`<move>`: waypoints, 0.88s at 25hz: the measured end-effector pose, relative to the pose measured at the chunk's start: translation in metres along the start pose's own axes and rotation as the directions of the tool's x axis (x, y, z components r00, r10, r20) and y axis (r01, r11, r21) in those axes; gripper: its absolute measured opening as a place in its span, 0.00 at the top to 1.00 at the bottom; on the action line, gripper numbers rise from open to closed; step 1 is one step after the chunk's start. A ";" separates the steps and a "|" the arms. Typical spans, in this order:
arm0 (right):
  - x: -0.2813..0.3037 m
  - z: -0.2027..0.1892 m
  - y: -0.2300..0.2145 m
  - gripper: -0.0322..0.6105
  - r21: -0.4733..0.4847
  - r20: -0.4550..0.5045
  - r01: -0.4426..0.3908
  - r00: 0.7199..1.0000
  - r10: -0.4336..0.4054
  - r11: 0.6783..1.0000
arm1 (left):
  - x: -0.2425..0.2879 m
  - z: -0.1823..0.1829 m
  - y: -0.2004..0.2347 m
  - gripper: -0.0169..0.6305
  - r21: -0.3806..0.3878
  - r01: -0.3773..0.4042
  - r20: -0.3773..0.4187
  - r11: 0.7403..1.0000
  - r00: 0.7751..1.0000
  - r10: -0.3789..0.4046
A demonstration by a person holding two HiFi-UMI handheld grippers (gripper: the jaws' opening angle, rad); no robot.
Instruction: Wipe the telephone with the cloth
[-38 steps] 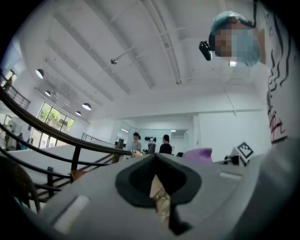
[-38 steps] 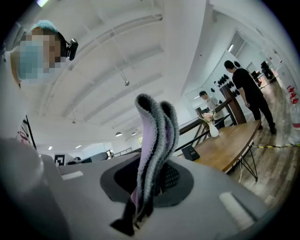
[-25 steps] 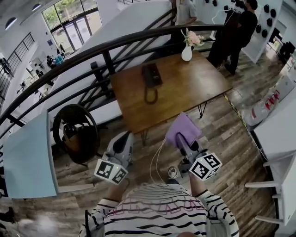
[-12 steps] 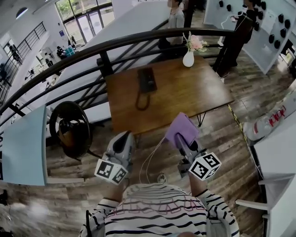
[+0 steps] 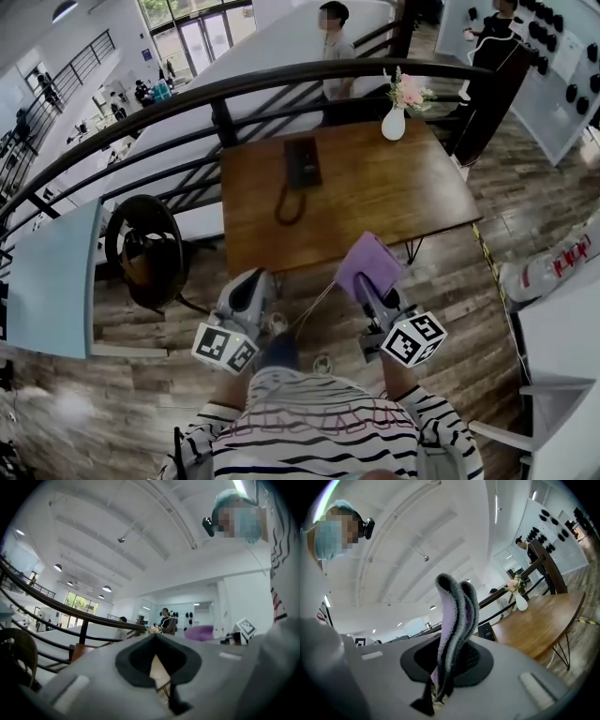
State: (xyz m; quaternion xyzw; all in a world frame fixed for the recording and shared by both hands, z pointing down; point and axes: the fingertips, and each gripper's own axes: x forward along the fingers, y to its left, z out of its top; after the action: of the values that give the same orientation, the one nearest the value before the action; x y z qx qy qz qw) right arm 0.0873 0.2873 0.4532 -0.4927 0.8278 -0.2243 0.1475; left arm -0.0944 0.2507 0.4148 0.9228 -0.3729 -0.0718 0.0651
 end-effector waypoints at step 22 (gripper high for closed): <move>0.195 0.033 -0.070 0.88 -0.003 -0.021 0.061 0.998 -0.061 0.998 | 0.132 0.014 0.168 0.97 -0.022 0.040 0.000 0.999 0.999 -0.040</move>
State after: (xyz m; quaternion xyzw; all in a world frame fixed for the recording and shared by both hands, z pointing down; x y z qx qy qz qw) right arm 0.0637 0.0792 0.4562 -0.5152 0.8142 -0.2331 0.1312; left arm -0.1169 0.0380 0.4186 0.9292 -0.3537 -0.0770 0.0740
